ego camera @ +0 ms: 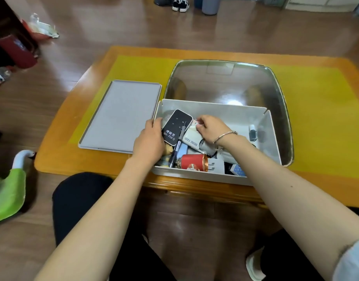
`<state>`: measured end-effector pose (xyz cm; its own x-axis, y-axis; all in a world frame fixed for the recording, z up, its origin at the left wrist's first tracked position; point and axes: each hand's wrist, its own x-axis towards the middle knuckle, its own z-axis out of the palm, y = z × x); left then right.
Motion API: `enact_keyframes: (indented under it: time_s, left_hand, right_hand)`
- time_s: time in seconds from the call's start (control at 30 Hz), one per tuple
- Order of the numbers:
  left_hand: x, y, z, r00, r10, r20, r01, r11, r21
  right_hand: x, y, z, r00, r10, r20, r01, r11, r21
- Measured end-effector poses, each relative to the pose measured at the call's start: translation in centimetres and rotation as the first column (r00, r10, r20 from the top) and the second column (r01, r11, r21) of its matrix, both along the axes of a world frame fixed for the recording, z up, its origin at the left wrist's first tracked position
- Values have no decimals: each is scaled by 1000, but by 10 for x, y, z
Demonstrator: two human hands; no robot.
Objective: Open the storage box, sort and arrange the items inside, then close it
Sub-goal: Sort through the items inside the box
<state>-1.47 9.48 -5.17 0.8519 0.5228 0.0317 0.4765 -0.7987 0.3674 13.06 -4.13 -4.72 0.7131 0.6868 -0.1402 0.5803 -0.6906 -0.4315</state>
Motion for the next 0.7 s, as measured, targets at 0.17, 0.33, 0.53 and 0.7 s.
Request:
enact_keyframes:
  time_s: [0.17, 0.33, 0.53, 0.7]
  left_hand:
    - [-1, -2, -4, 999, -7, 51, 8, 1000, -9]
    - [1, 0, -5, 1000, 5, -8, -4, 1000, 28]
    - [1, -1, -5, 1000, 5, -17, -5, 1000, 10]
    - [2, 1, -5, 1000, 4, -12, -4, 1000, 4]
  right_hand:
    - [6, 16, -1, 999, -2, -47, 1, 1000, -14]
    - [7, 27, 1, 993, -17, -116, 8, 997, -72]
    - [9, 31, 5, 980, -81, -184, 64, 993, -97]
    - [10, 31, 3, 975, -108, -193, 105, 994, -26]
